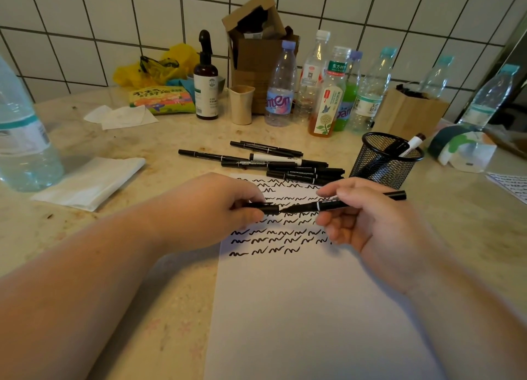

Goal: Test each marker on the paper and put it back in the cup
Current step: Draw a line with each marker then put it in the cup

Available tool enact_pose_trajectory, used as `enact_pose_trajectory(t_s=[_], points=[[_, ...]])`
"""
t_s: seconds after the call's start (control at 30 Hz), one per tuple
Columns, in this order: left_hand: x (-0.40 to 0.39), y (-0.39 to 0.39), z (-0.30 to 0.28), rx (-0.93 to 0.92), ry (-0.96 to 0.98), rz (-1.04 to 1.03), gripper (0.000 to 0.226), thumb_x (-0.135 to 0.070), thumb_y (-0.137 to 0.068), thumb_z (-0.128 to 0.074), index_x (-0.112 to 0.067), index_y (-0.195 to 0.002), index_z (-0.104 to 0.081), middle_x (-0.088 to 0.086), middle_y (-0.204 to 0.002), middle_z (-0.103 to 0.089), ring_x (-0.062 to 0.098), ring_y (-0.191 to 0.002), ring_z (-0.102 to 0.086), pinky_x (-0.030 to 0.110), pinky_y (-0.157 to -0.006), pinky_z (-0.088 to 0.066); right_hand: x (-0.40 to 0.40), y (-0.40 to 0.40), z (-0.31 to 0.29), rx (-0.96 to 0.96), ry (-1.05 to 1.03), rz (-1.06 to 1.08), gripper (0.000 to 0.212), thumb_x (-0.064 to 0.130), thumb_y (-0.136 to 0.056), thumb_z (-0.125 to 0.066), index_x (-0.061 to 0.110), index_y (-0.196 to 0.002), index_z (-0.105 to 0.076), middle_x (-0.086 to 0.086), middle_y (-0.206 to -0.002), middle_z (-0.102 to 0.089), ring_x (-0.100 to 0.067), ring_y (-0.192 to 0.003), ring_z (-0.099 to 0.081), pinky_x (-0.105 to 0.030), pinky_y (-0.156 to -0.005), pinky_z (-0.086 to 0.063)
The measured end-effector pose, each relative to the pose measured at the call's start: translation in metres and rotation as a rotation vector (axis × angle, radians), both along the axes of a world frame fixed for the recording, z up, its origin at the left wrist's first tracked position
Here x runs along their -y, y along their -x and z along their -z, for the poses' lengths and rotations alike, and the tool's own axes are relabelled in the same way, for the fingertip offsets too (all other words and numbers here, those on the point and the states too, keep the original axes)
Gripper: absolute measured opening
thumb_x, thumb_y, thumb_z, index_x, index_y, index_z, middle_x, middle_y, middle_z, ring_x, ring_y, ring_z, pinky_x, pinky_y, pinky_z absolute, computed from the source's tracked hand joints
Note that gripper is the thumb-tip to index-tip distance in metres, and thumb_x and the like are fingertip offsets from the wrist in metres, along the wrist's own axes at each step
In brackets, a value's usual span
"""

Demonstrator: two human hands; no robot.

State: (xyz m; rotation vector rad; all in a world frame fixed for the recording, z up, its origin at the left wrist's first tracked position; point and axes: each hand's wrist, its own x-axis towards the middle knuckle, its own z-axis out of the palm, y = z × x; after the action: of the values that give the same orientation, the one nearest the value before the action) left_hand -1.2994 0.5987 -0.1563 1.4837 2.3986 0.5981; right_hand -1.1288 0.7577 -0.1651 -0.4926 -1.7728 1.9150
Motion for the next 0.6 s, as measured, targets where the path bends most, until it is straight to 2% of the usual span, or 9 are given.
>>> enact_pose_trajectory(t_s=[0.13,0.23,0.37,0.5,0.6], points=[[0.0002,-0.0005,-0.0009,0.018,-0.020,0.018,0.009,-0.043,-0.095,-0.056,-0.048,-0.101,-0.062,-0.018,-0.083,-0.068,-0.009,-0.076,-0.058,0.013,-0.061,-0.037,0.0008,-0.0003,0.0004,0.003,-0.025,-0.017,0.015,0.004,-0.094,-0.054,0.008,-0.088,-0.067,-0.021,-0.073,-0.072,-0.021,-0.054,-0.059,-0.026,-0.050,-0.048],[0.0006,-0.0007,-0.0011,0.025,-0.033,0.035,0.007,-0.043,-0.095,-0.056,-0.049,-0.095,-0.060,-0.019,-0.081,-0.068,-0.011,-0.078,-0.057,0.014,-0.062,-0.037,0.0007,-0.0006,-0.0004,0.000,-0.063,-0.040,0.004,0.015,-0.082,-0.066,0.013,-0.083,-0.070,-0.023,-0.080,-0.075,-0.021,-0.055,-0.061,-0.026,-0.051,-0.049],[0.0012,-0.0001,-0.0005,0.030,-0.060,0.049,0.008,-0.043,-0.094,-0.058,-0.049,-0.099,-0.061,-0.019,-0.081,-0.069,-0.011,-0.080,-0.057,0.014,-0.063,-0.037,0.0001,-0.0025,0.0003,0.024,-0.103,-0.076,0.016,0.022,-0.069,-0.073,0.018,-0.083,-0.080,-0.019,-0.082,-0.077,-0.018,-0.058,-0.064,-0.024,-0.053,-0.051],[0.0000,0.0008,0.0001,-0.003,-0.072,0.026,0.015,-0.045,-0.092,-0.061,-0.043,-0.105,-0.066,-0.019,-0.081,-0.068,-0.009,-0.080,-0.058,0.013,-0.062,-0.038,-0.0015,-0.0019,0.0013,0.050,-0.001,-0.105,0.023,0.020,-0.078,-0.065,0.008,-0.089,-0.080,-0.025,-0.086,-0.076,-0.022,-0.057,-0.065,-0.026,-0.052,-0.049],[0.0000,0.0016,-0.0008,-0.040,-0.079,-0.009,0.019,-0.047,-0.089,-0.063,-0.040,-0.105,-0.069,-0.017,-0.082,-0.067,-0.002,-0.077,-0.059,0.017,-0.064,-0.043,-0.0019,0.0001,0.0045,0.110,-0.018,-0.082,0.022,0.009,-0.093,-0.058,0.008,-0.090,-0.079,-0.021,-0.078,-0.074,-0.016,-0.047,-0.051,-0.023,-0.043,-0.036]])
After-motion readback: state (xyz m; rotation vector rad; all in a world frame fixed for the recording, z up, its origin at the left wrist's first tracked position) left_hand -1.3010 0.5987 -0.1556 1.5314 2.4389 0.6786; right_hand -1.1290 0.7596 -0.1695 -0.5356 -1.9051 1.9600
